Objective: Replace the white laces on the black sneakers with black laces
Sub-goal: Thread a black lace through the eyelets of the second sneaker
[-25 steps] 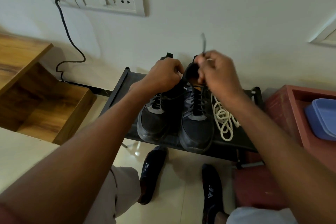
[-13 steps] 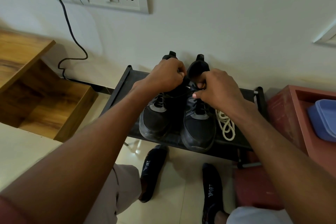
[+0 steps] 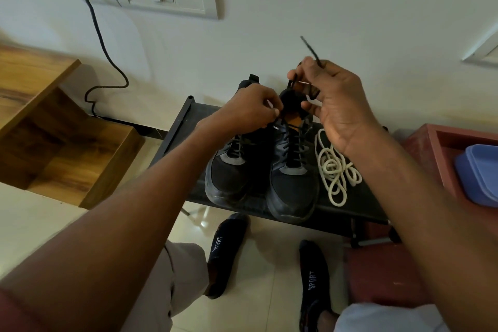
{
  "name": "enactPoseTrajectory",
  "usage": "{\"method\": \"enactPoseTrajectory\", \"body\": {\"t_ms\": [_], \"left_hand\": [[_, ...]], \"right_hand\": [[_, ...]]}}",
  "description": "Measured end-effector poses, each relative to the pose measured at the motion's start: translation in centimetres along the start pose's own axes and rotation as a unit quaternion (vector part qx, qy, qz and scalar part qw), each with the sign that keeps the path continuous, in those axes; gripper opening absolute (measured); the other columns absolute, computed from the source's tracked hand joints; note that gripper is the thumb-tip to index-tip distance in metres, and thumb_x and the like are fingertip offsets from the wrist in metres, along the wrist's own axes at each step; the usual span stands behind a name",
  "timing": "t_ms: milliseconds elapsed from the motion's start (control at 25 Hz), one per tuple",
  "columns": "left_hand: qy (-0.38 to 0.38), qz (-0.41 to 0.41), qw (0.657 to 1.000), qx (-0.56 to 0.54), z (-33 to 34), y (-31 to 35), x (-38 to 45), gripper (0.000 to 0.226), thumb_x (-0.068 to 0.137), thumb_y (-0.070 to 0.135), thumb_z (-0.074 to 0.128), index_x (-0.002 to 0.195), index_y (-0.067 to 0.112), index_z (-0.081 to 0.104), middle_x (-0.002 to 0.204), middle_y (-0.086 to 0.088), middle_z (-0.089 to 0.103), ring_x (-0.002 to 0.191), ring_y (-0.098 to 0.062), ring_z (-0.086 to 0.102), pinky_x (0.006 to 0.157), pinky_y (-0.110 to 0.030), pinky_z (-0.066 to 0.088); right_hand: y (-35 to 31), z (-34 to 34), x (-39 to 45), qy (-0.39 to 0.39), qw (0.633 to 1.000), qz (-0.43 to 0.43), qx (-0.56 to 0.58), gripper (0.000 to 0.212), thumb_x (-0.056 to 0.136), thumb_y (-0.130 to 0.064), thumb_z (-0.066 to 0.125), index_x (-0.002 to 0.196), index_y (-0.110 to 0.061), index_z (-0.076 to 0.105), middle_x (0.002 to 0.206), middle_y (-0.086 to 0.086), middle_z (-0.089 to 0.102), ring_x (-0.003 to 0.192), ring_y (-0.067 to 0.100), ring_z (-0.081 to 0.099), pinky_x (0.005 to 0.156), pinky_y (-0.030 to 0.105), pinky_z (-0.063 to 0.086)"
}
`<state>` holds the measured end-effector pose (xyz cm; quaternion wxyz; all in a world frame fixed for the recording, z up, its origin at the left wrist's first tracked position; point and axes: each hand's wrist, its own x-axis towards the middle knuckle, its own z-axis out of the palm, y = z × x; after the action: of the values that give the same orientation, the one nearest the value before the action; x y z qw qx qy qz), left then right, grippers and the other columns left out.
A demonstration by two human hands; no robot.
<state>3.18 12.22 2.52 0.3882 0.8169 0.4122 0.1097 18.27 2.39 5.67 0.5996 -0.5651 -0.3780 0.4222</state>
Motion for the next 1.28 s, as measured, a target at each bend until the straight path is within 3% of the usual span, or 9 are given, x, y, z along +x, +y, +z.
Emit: {"method": "enactPoseTrajectory", "body": {"t_ms": [240, 400, 520, 720, 800, 880, 960, 1160, 1280], "left_hand": [[-0.087, 0.006, 0.988, -0.129, -1.4, 1.0, -0.5, 0.008, 0.096, 0.018, 0.070, 0.102, 0.014, 0.075, 0.091, -0.001, 0.077, 0.090, -0.012, 0.069, 0.078, -0.032, 0.055], [-0.004, -0.026, 0.982, -0.185, -3.3, -0.2, -1.3, 0.012, 0.096, 0.006, 0.061, 0.101, 0.002, 0.072, 0.086, -0.011, 0.074, 0.072, -0.016, 0.067, 0.061, -0.027, 0.049], [0.058, -0.049, 0.932, -0.353, -4.7, -0.8, -2.0, 0.007, 0.096, 0.013, 0.062, 0.097, 0.008, 0.067, 0.091, -0.008, 0.071, 0.063, -0.015, 0.060, 0.054, -0.024, 0.043], [0.084, -0.074, 0.793, -0.599, -6.1, -0.6, -2.3, 0.017, 0.096, 0.027, 0.057, 0.083, 0.018, 0.059, 0.080, -0.001, 0.058, 0.057, -0.015, 0.042, 0.051, -0.026, 0.030], [0.131, -0.112, 0.826, -0.537, -5.9, -0.9, -1.9, 0.027, 0.099, 0.036, 0.056, 0.079, 0.018, 0.059, 0.073, 0.001, 0.055, 0.053, -0.013, 0.039, 0.051, -0.025, 0.028], [0.183, -0.134, 0.928, -0.296, -4.9, -1.1, -1.9, 0.036, 0.102, 0.040, 0.055, 0.079, 0.015, 0.066, 0.071, 0.001, 0.062, 0.047, -0.011, 0.045, 0.049, -0.023, 0.033], [0.201, -0.107, 0.971, -0.070, -3.7, -1.2, -2.0, 0.037, 0.100, 0.036, 0.059, 0.077, 0.011, 0.072, 0.069, 0.000, 0.069, 0.047, -0.008, 0.055, 0.049, -0.020, 0.041], [0.181, -0.152, 0.966, 0.104, -3.4, -0.6, -2.3, 0.022, 0.084, 0.021, 0.061, 0.094, 0.006, 0.073, 0.094, -0.009, 0.073, 0.085, -0.031, 0.070, 0.071, -0.042, 0.058], [0.200, -0.109, 0.967, 0.118, -2.8, 0.9, -2.6, 0.024, 0.093, 0.024, 0.061, 0.112, 0.012, 0.068, 0.113, -0.004, 0.064, 0.094, -0.025, 0.063, 0.076, -0.041, 0.052]], "right_hand": [[0.7, 0.1, -0.3, 0.016, 0.961, -0.126, -0.245, 0.046, 0.107, -0.044, 0.056, 0.082, -0.011, 0.076, 0.071, 0.005, 0.072, 0.063, 0.016, 0.069, 0.065, 0.033, 0.058], [2.6, -0.3, 0.0, 0.026, 0.899, -0.115, -0.422, 0.045, 0.108, -0.046, 0.049, 0.084, -0.021, 0.078, 0.080, -0.001, 0.075, 0.075, 0.019, 0.071, 0.075, 0.038, 0.058], [4.0, -0.3, 0.1, -0.014, 0.832, -0.102, -0.545, 0.020, 0.101, -0.017, 0.059, 0.100, -0.026, 0.078, 0.105, -0.001, 0.067, 0.092, 0.024, 0.066, 0.082, 0.040, 0.057], [5.0, 1.2, -1.2, -0.112, 0.770, -0.079, -0.623, 0.023, 0.106, -0.041, 0.054, 0.103, -0.032, 0.075, 0.104, -0.003, 0.057, 0.091, 0.021, 0.059, 0.077, 0.035, 0.045], [5.2, 1.6, -1.5, -0.111, 0.752, -0.073, -0.646, 0.042, 0.105, -0.054, 0.051, 0.084, -0.024, 0.072, 0.086, -0.001, 0.061, 0.077, 0.021, 0.062, 0.071, 0.036, 0.050], [5.1, 1.5, -1.3, -0.073, 0.768, -0.059, -0.634, 0.054, 0.100, -0.063, 0.055, 0.068, -0.021, 0.064, 0.066, 0.001, 0.059, 0.064, 0.023, 0.061, 0.066, 0.038, 0.056], [5.0, 0.9, -1.2, -0.028, 0.808, -0.029, -0.587, 0.041, 0.091, -0.057, 0.073, 0.066, -0.024, 0.067, 0.066, -0.003, 0.065, 0.068, 0.023, 0.066, 0.067, 0.038, 0.058], [3.1, 0.2, -1.7, 0.069, 0.964, 0.129, -0.222, 0.014, 0.081, -0.010, 0.085, 0.081, -0.021, 0.075, 0.084, -0.002, 0.077, 0.083, 0.015, 0.073, 0.071, 0.029, 0.053], [0.5, -0.3, -3.0, 0.049, 0.972, 0.222, 0.059, 0.010, 0.089, -0.016, 0.071, 0.080, -0.019, 0.068, 0.080, -0.001, 0.073, 0.086, 0.017, 0.073, 0.087, 0.038, 0.046]]}}
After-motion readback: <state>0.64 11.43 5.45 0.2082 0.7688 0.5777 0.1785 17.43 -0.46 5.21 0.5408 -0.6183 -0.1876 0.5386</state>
